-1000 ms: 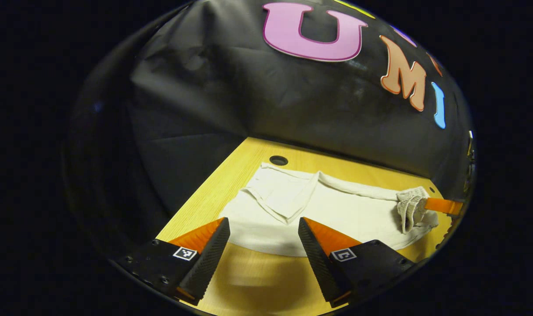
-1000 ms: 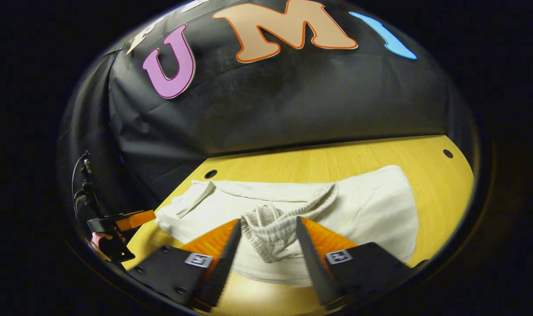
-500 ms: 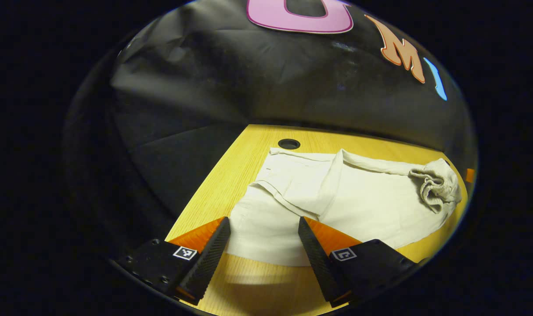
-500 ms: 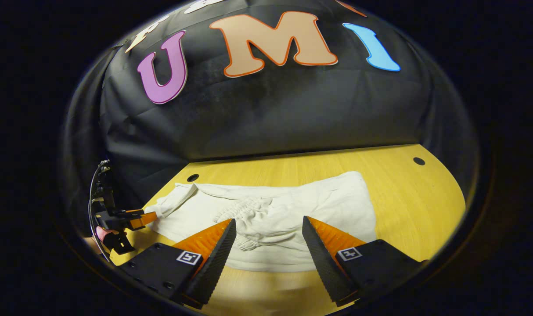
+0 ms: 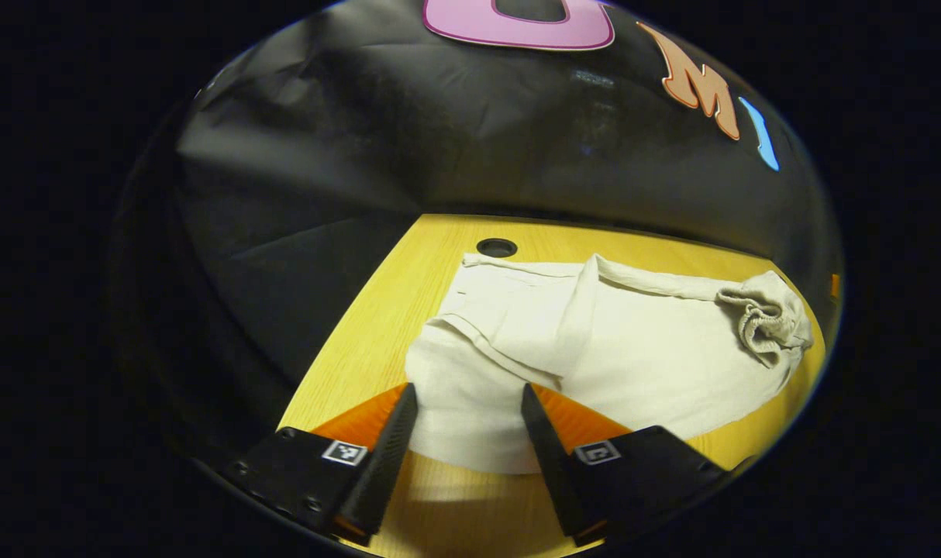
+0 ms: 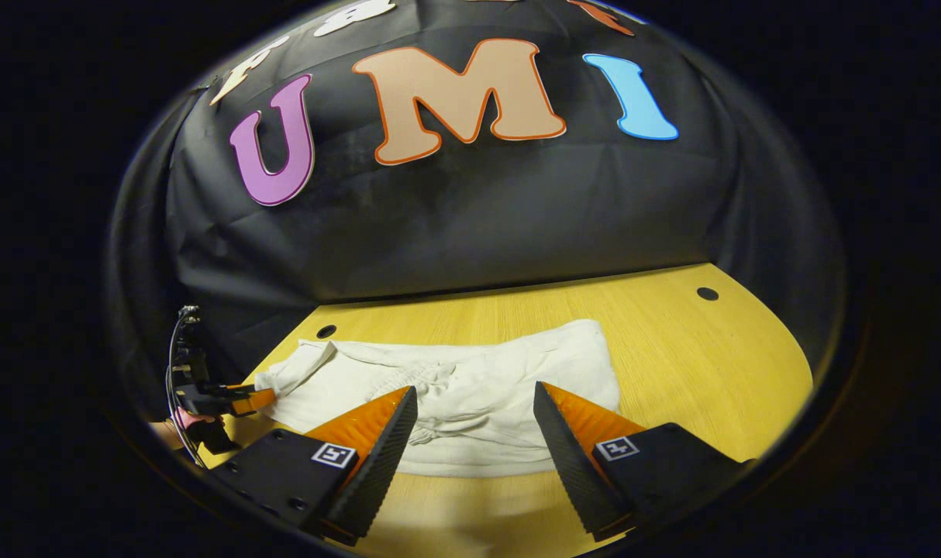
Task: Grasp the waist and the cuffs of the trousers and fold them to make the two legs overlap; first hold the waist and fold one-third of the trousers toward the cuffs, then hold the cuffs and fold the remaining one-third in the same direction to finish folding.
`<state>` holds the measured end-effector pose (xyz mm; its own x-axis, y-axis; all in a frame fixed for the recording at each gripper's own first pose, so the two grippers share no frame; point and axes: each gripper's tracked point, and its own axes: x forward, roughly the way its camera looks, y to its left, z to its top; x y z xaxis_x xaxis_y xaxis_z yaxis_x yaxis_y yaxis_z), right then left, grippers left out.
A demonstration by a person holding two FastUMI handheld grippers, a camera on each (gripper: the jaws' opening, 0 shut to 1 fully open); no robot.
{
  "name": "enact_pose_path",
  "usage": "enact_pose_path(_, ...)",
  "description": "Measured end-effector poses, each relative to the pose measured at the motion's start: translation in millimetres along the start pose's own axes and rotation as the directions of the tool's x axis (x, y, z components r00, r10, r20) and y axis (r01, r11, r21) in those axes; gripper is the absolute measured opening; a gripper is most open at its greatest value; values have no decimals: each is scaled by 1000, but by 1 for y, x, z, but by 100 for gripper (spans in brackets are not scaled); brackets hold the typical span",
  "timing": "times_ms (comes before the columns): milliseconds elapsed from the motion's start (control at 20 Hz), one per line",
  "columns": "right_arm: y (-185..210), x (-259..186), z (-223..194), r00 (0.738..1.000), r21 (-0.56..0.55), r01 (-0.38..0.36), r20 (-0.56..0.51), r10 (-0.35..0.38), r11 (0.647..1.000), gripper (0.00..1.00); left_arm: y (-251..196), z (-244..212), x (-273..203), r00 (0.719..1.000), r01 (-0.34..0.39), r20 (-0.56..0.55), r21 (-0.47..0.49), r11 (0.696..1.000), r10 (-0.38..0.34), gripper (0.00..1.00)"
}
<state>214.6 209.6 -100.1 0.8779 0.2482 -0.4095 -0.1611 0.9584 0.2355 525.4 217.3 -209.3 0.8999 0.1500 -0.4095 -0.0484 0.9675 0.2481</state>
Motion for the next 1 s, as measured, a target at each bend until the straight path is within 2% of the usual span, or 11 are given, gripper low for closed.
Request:
enact_pose_path(50,-4,-3,2,1000,-2,8,2,-8,1000,96,-8,-2,3,1000,14,-5,2,1000,-14,65)
enact_pose_path(100,-7,-6,2,1000,-4,15,5,-15,1000,97,-16,-2,4,1000,31,-3,-5,1000,-31,58)
enact_pose_path(150,-11,-9,4,1000,-6,21,8,-21,1000,96,-20,0,5,999,48,7,-21,999,-48,39)
enact_pose_path(200,-14,-13,5,1000,-11,27,9,-27,1000,96,-22,1,5,998,54,17,-45,998,-53,27)
enact_pose_path(250,-16,-14,6,999,-17,33,11,-33,999,96,-21,3,4,999,49,17,-72,996,-48,7)
enact_pose_path(300,-18,-17,6,999,-24,37,11,-37,999,92,-21,3,2,999,45,9,-112,993,-44,2)
enact_pose_path(400,-29,-25,5,999,-40,47,8,-47,998,92,-24,6,0,999,44,-10,-199,979,-47,0)
enact_pose_path(450,-33,-28,6,999,-46,51,6,-51,998,97,-27,15,-2,999,55,9,-243,968,-54,0)
enact_pose_path(550,-40,-32,7,998,-53,57,7,-57,997,96,-37,38,-11,995,92,66,-313,945,-75,0)
enact_pose_path(750,-58,-44,10,998,-52,63,7,-63,997,97,-82,86,-39,982,152,152,-265,952,-115,0)
enact_pose_path(1000,-83,-53,17,999,-44,49,5,-49,998,97,-179,142,-68,945,263,244,-165,951,-218,0)
